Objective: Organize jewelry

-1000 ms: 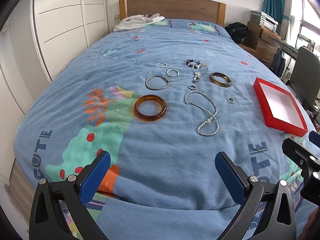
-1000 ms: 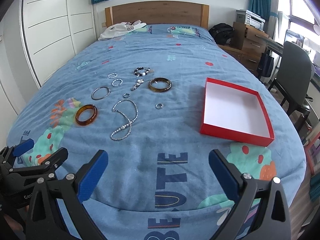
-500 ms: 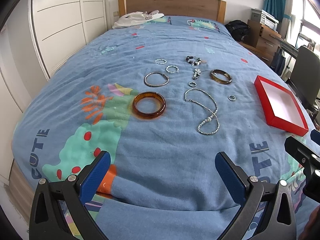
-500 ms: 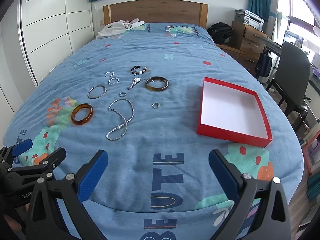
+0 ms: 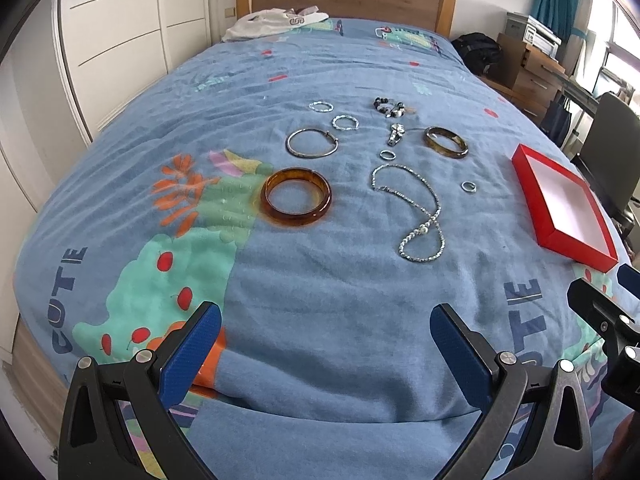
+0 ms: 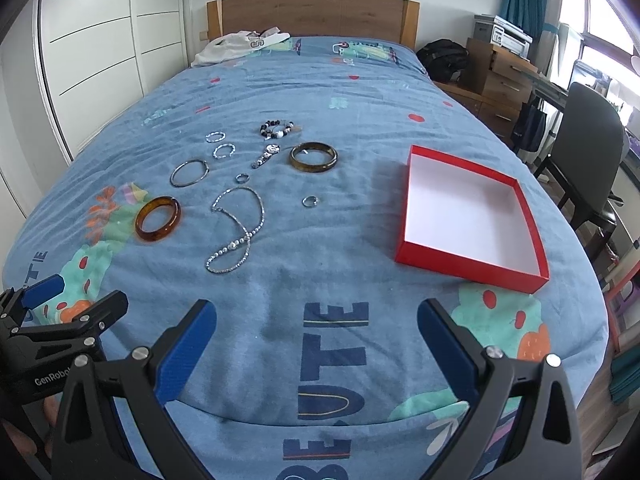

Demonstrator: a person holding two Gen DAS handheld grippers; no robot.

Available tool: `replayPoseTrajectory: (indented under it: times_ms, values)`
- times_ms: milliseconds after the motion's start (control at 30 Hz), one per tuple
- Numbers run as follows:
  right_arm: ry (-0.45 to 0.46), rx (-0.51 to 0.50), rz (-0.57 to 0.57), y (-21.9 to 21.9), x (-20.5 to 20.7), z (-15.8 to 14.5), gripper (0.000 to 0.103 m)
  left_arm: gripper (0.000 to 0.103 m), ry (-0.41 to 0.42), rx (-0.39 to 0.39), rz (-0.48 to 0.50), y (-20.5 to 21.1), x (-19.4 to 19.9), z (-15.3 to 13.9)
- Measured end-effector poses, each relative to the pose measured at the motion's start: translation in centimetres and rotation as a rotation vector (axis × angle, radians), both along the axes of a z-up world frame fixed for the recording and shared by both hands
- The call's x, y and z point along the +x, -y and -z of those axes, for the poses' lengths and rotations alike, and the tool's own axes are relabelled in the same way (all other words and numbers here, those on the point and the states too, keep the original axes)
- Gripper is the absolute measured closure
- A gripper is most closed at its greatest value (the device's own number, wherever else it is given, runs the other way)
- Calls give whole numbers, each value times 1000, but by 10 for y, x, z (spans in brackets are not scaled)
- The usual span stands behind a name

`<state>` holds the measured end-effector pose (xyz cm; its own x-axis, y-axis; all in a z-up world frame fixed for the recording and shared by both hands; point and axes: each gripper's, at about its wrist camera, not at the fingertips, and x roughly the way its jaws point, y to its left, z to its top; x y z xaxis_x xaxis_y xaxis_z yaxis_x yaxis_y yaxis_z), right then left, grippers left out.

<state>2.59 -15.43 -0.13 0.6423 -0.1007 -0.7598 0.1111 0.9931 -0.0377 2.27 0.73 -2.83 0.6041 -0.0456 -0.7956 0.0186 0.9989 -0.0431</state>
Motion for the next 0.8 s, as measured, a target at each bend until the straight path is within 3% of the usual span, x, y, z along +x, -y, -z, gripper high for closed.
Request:
replayPoseTrajectory:
  times_ms: [400,800]
  values:
    - [-42,-2,-41,-4,15,17,1,1,-55,15,-3,-8,17,10]
    - [-13,99,-123,-2,36,28,2,1,-103,-8,-83,-43,40,29]
